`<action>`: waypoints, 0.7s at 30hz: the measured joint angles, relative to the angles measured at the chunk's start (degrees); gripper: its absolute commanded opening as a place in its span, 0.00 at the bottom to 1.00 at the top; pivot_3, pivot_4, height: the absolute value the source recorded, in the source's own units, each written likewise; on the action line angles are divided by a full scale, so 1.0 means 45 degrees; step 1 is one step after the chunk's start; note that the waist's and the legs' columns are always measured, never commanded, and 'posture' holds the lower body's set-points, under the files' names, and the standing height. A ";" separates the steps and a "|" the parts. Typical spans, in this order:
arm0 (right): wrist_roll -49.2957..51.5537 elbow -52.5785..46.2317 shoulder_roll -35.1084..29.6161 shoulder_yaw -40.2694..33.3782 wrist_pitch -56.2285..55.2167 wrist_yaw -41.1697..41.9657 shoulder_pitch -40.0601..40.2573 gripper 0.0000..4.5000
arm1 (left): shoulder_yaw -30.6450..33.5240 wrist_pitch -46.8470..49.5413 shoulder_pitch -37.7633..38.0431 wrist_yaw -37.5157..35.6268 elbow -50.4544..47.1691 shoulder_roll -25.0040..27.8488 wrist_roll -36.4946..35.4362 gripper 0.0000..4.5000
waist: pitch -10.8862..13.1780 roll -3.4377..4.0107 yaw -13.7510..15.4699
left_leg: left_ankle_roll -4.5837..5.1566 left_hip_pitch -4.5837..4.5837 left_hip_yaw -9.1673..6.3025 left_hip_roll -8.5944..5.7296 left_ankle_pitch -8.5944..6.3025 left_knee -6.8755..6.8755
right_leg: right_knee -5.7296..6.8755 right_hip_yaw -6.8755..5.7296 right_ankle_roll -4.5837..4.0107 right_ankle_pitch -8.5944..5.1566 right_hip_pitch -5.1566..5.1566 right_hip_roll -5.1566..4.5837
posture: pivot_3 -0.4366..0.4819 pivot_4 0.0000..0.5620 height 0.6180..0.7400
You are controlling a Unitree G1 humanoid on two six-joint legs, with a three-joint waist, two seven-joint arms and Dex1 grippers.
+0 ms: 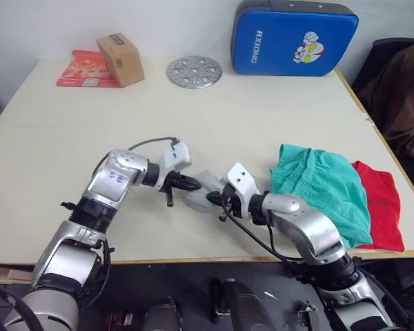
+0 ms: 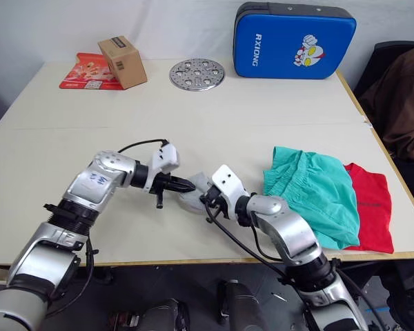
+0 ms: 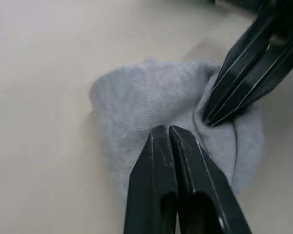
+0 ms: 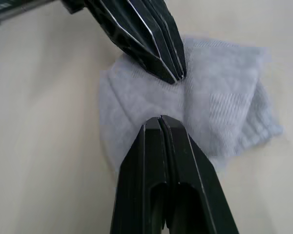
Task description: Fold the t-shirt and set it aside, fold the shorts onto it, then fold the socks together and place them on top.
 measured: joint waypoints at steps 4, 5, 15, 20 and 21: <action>0.1523 -0.1311 -0.0139 -0.1486 0.2167 0.0070 0.0924 0.04 | -0.0294 -0.1484 -0.0406 -0.0032 0.0861 -0.0251 0.0687 0.00 | -0.0001 -0.0001 0.0052 | 0.0003 0.0009 -0.0004 -0.0002 0.0003 0.0005 | 0.0001 0.0000 0.0005 0.0002 0.0015 -0.0002 | 0.48 0.27 1.00; 0.2110 -0.1577 0.0151 -0.2309 0.3116 0.0046 0.1131 0.08 | -0.0301 -0.1694 -0.0458 -0.0034 0.1081 -0.0291 0.0769 0.00 | -0.0001 -0.0002 0.0055 | 0.0004 0.0014 -0.0006 -0.0001 0.0004 0.0005 | 0.0002 0.0000 0.0005 0.0002 0.0020 -0.0002 | 0.48 0.27 1.00; 0.6104 -0.0364 0.4704 -0.8623 0.9081 -0.3434 0.0839 0.85 | -0.0139 -0.2833 -0.0531 0.0095 0.1939 -0.0641 0.1173 0.00 | -0.0016 0.0021 0.0031 | 0.0001 0.0013 -0.0005 -0.0001 0.0022 -0.0012 | 0.0027 0.0001 -0.0004 0.0005 0.0063 -0.0006 | 0.48 0.27 1.00; 0.7117 0.1440 0.6403 -0.9900 0.9068 -0.5971 -0.0603 1.00 | 0.0068 -0.2605 -0.0341 0.0294 0.1736 -0.0639 0.1331 0.00 | -0.0021 0.0032 -0.0093 | -0.0001 0.0107 -0.0005 0.0003 0.0024 -0.0026 | 0.0009 0.0003 -0.0006 0.0005 0.0163 -0.0006 | 0.48 0.27 1.00; 0.7045 0.2120 0.6465 -1.0266 0.9102 -0.6591 -0.1266 1.00 | 0.0093 -0.2530 -0.0250 0.0385 0.1591 -0.0643 0.1379 0.00 | -0.0021 0.0041 -0.0120 | 0.0003 0.0152 -0.0002 -0.0001 0.0026 -0.0059 | -0.0010 0.0006 -0.0005 0.0006 0.0203 -0.0010 | 0.48 0.27 1.00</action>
